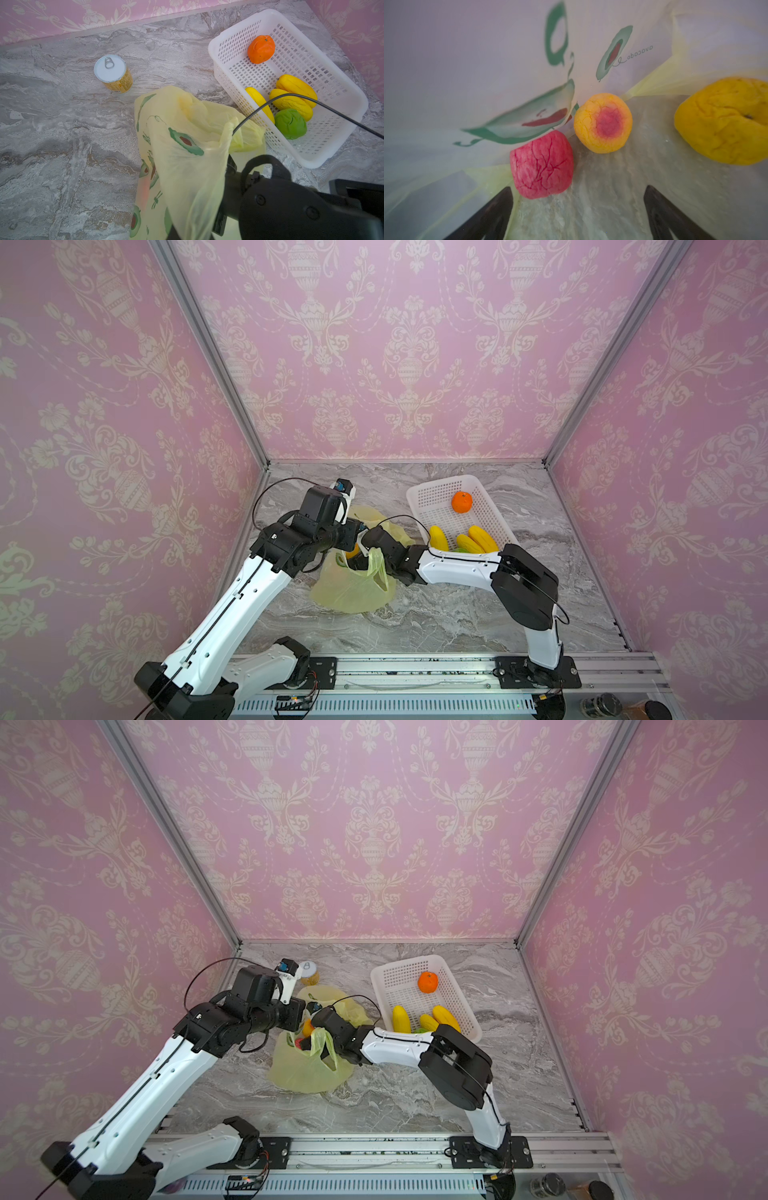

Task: Untie the knot of the plastic bag and take out the fruit
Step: 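Grasp the red fruit in the bag with right gripper while left lifts bag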

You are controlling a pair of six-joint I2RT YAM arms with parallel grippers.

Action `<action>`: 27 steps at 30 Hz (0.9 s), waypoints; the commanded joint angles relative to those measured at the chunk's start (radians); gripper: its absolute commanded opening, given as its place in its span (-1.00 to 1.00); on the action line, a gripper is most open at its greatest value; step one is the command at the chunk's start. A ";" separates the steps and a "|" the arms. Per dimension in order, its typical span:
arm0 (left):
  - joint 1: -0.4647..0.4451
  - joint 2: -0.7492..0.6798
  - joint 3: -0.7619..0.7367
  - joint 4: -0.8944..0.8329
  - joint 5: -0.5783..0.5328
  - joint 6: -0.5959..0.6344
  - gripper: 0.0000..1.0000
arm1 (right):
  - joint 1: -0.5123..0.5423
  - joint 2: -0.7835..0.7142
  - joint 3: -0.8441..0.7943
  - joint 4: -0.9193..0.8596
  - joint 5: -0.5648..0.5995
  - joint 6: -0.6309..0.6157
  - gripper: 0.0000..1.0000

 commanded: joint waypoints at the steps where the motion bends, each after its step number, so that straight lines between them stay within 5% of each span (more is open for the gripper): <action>1: 0.010 -0.013 -0.008 0.012 0.027 0.015 -1.00 | 0.002 0.052 0.048 0.065 -0.097 0.072 1.00; 6: 0.010 -0.011 -0.010 0.011 0.028 0.014 -1.00 | -0.011 0.136 0.088 0.143 -0.231 0.127 1.00; 19: 0.010 -0.002 -0.009 0.010 0.041 0.014 -1.00 | -0.023 0.331 0.276 0.094 -0.307 0.195 0.94; 27: 0.010 -0.008 -0.011 0.020 0.094 0.014 -1.00 | -0.038 0.314 0.111 0.626 -0.419 0.285 0.91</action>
